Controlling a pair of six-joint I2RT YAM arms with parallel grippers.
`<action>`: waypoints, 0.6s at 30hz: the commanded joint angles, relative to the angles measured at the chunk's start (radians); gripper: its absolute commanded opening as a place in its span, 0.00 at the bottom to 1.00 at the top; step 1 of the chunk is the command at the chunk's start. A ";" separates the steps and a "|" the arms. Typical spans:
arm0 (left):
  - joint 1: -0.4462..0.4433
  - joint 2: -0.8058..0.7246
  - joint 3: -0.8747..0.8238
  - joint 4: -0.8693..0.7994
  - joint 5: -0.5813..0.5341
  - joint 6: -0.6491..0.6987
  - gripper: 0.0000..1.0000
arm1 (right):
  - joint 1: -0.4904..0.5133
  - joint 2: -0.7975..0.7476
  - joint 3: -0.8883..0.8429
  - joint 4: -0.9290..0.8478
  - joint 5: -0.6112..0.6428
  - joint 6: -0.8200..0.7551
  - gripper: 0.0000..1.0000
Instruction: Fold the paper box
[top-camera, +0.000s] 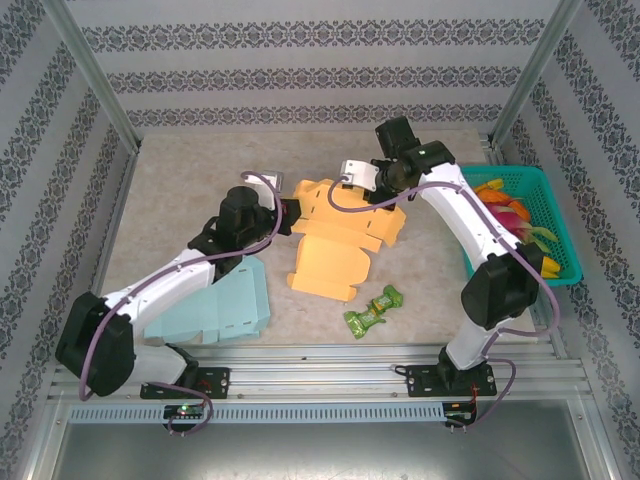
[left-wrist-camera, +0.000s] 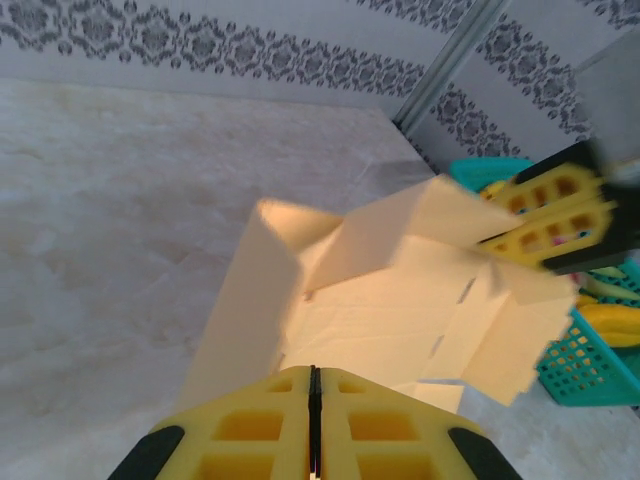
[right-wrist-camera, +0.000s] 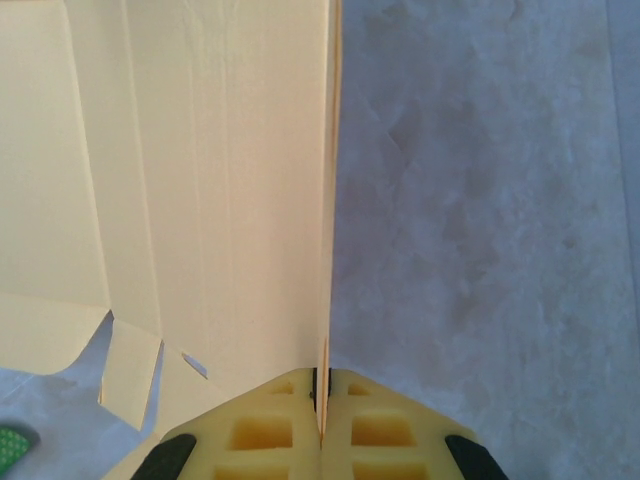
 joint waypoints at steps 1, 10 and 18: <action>-0.058 -0.056 -0.009 0.012 -0.025 0.015 0.11 | -0.017 0.007 -0.011 0.013 -0.029 -0.018 0.00; -0.067 0.146 0.064 0.086 0.043 -0.012 0.05 | -0.020 -0.022 -0.080 0.058 -0.076 -0.043 0.00; 0.015 0.227 0.087 0.092 0.006 -0.051 0.02 | -0.027 -0.053 -0.166 0.112 -0.091 -0.088 0.00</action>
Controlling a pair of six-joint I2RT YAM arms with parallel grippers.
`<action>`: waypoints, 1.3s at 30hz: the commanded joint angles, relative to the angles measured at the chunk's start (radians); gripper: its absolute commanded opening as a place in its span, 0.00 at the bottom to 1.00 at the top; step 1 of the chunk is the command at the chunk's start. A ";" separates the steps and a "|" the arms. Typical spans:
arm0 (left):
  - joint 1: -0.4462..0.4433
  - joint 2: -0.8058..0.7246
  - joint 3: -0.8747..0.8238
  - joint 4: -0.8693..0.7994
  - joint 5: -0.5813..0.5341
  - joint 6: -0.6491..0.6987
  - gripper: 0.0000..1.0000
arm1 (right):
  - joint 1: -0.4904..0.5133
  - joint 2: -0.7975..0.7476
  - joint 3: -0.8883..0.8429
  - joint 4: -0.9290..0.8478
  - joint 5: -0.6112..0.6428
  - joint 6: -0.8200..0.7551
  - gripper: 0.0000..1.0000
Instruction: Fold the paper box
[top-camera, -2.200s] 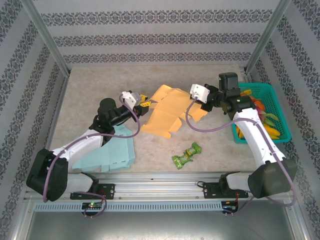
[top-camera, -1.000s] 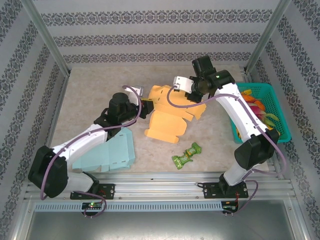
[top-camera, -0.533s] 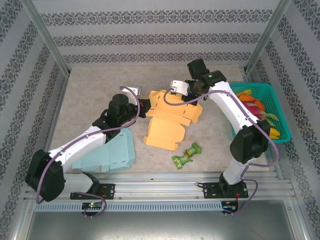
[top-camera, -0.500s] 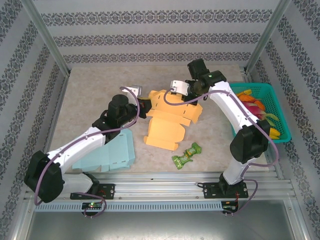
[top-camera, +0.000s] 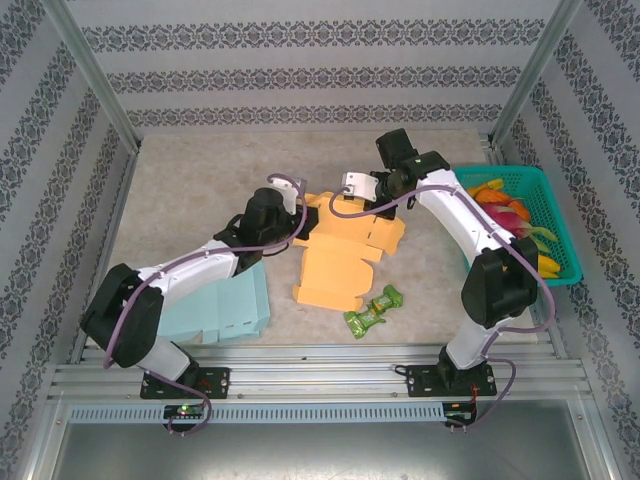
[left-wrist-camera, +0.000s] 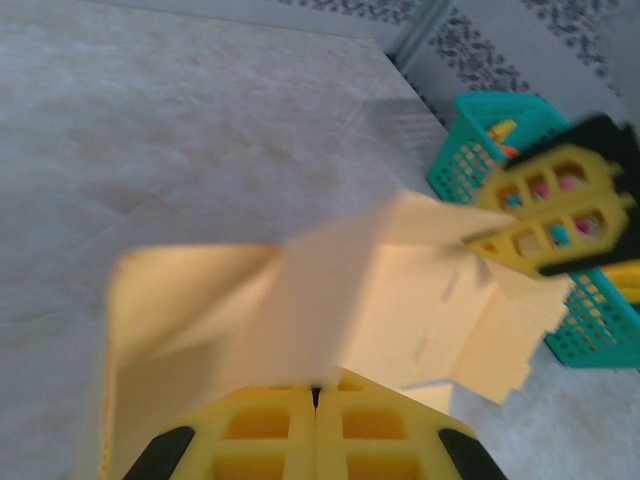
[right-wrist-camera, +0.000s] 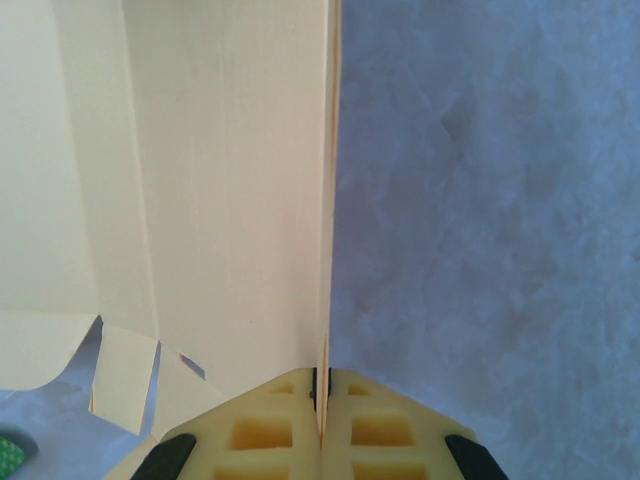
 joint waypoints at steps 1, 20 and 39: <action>0.049 0.015 0.030 0.045 -0.021 -0.027 0.02 | -0.014 -0.051 -0.035 0.036 -0.045 -0.040 0.00; 0.070 -0.031 0.059 -0.033 -0.059 0.042 0.03 | -0.014 -0.081 -0.110 0.129 -0.042 -0.049 0.00; 0.079 -0.073 0.050 -0.054 0.043 0.001 0.02 | 0.012 -0.103 -0.144 0.219 -0.001 0.000 0.00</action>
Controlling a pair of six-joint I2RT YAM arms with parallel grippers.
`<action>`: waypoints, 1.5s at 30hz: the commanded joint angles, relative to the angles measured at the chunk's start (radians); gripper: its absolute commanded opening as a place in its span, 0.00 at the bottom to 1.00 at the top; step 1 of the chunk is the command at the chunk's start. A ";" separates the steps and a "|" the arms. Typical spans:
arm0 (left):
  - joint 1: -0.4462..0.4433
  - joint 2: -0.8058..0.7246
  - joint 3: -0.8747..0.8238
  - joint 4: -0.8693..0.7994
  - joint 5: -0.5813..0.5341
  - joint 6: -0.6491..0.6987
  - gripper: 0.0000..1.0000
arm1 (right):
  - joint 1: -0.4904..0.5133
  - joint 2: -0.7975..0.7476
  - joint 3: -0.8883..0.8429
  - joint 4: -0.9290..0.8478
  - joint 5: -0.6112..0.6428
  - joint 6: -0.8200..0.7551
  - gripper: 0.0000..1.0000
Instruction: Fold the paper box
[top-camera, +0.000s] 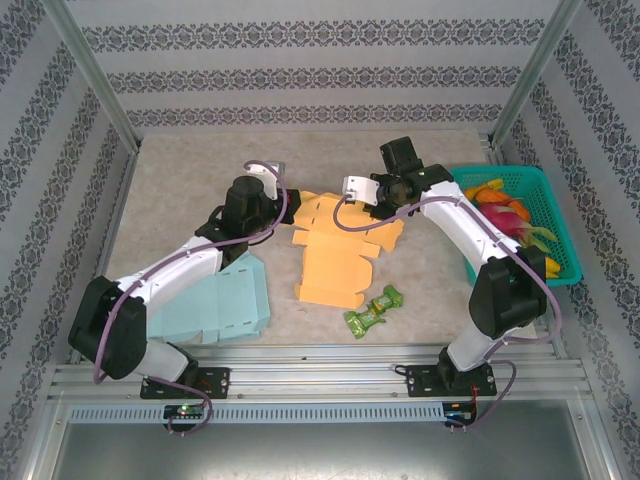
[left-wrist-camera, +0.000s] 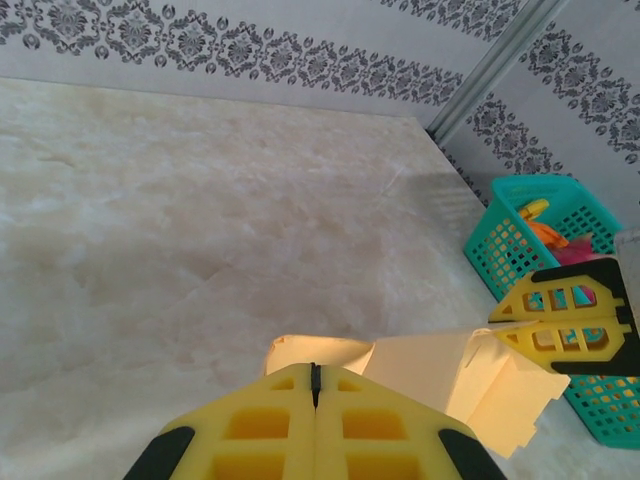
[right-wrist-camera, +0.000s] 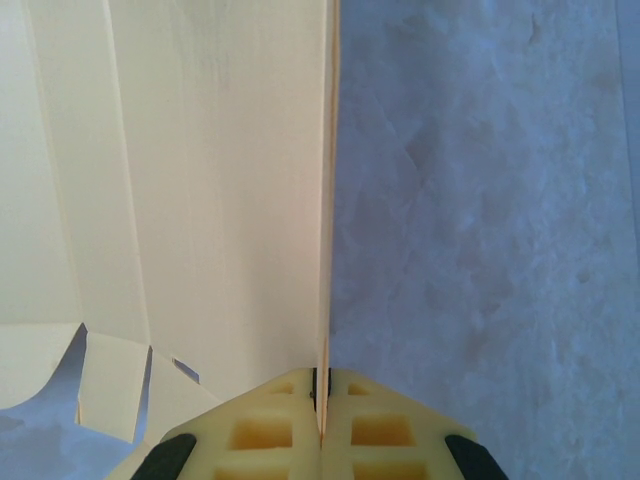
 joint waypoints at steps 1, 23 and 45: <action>0.001 0.022 0.028 0.012 0.101 -0.027 0.02 | 0.018 -0.028 -0.009 0.042 0.007 0.029 0.00; -0.004 0.094 -0.025 0.010 0.061 -0.084 0.01 | 0.029 -0.088 -0.114 0.147 0.032 0.042 0.00; 0.051 0.149 -0.153 0.082 -0.005 -0.122 0.01 | 0.036 -0.096 -0.131 0.167 -0.029 0.058 0.00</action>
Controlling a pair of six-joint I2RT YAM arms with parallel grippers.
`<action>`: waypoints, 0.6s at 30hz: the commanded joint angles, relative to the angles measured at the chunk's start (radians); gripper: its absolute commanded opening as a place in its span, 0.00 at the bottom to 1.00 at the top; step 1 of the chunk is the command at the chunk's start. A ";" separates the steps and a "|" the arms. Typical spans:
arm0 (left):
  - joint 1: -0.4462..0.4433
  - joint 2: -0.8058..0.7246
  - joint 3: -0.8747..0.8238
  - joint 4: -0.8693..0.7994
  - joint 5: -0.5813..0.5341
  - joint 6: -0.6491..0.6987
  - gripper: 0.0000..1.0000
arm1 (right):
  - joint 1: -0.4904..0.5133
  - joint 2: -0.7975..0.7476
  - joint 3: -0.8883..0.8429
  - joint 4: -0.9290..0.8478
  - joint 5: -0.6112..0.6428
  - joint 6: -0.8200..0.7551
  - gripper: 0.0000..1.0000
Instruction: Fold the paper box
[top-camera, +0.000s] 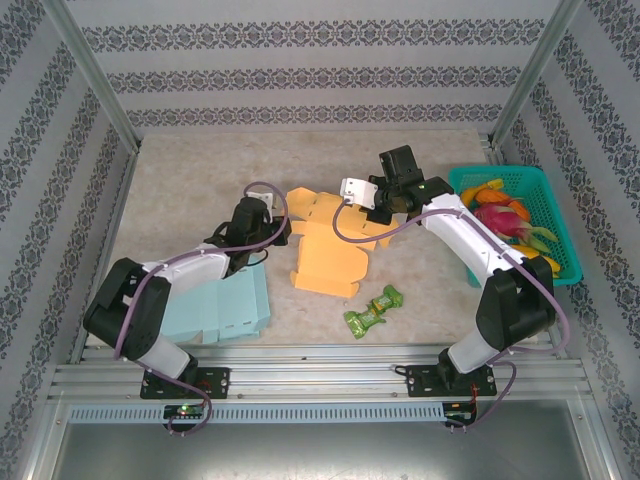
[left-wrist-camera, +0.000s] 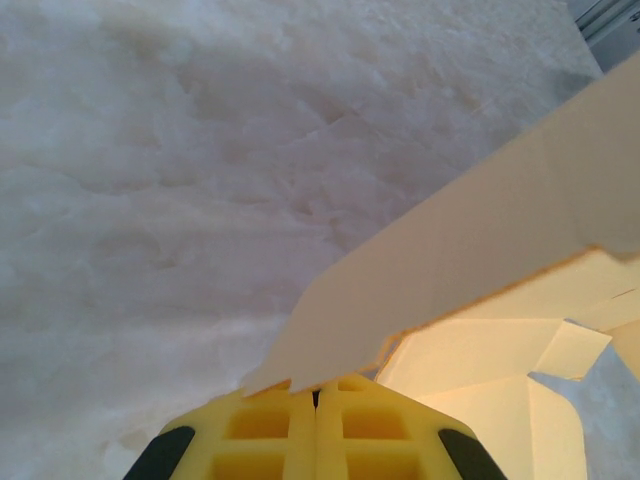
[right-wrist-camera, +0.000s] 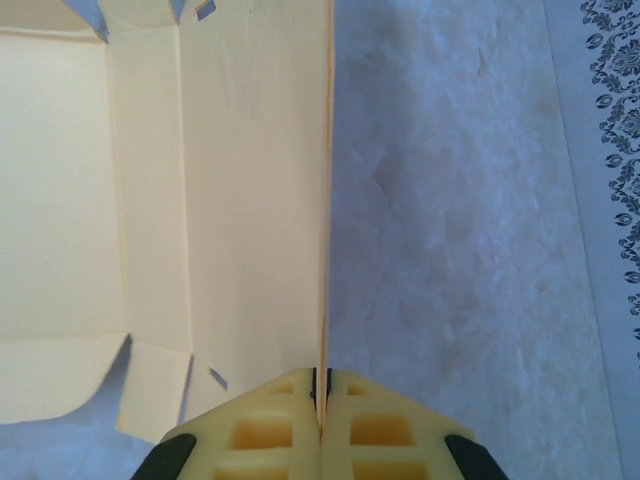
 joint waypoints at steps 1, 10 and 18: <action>0.011 0.035 0.011 0.064 0.044 -0.042 0.01 | 0.004 -0.018 -0.012 0.016 -0.050 0.005 0.00; -0.042 0.115 0.089 0.166 0.190 -0.131 0.01 | 0.006 -0.001 -0.020 0.028 -0.045 0.010 0.00; -0.050 0.139 0.088 0.164 0.158 -0.119 0.02 | 0.005 0.003 -0.060 0.053 -0.003 -0.023 0.00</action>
